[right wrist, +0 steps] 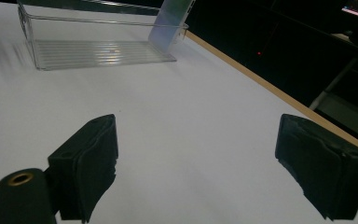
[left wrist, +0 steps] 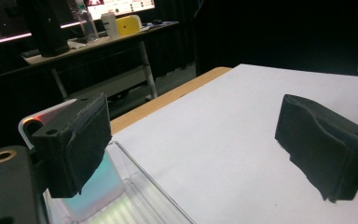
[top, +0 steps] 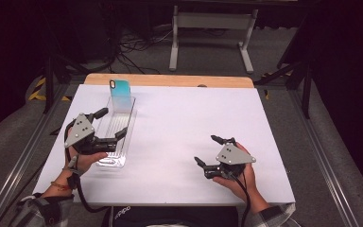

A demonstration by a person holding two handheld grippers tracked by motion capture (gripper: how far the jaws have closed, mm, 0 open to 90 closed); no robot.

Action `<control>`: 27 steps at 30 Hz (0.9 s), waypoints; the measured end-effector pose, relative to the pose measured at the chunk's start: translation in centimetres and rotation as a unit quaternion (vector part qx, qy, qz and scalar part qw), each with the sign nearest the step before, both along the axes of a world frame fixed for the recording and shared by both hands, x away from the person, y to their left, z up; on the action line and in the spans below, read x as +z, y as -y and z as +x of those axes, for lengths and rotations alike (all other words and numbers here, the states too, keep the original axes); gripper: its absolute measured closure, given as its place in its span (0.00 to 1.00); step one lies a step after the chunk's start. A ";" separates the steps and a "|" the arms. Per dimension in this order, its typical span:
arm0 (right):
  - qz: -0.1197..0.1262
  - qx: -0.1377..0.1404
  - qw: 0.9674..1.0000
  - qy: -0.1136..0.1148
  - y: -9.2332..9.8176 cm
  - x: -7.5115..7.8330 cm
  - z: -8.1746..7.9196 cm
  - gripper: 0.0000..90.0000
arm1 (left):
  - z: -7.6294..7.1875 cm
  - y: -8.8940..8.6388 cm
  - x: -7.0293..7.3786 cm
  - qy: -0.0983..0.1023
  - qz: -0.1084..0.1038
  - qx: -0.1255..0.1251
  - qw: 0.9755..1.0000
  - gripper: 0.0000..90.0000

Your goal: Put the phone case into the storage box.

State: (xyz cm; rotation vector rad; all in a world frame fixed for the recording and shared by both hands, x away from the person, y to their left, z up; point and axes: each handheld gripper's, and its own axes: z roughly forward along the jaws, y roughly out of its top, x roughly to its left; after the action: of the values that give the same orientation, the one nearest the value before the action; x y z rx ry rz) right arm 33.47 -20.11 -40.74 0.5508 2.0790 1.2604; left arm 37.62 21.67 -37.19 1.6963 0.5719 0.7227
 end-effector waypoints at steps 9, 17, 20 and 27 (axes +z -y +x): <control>0.002 0.001 1.000 -0.001 0.0 0.0 0.0 0.15 | -0.6 0.4 -0.1 -0.001 -0.002 -0.012 1.000 0.09; 0.008 0.001 1.000 -0.002 0.1 0.1 0.0 0.13 | -1.5 0.8 -0.4 0.000 -0.005 -0.022 1.000 0.08; 0.008 0.001 1.000 -0.003 0.1 0.1 0.0 0.12 | -1.8 1.0 -0.5 0.001 -0.003 -0.025 1.000 0.08; 0.009 -0.002 1.000 -0.001 0.1 0.2 -0.1 0.10 | -2.4 1.4 -1.0 0.003 0.007 -0.031 0.999 0.05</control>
State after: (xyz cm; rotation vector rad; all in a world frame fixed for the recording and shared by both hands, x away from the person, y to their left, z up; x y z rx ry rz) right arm 33.41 -20.24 -40.54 0.5645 2.0694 1.2788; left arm 35.23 20.26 -38.19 1.7166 0.5078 0.6892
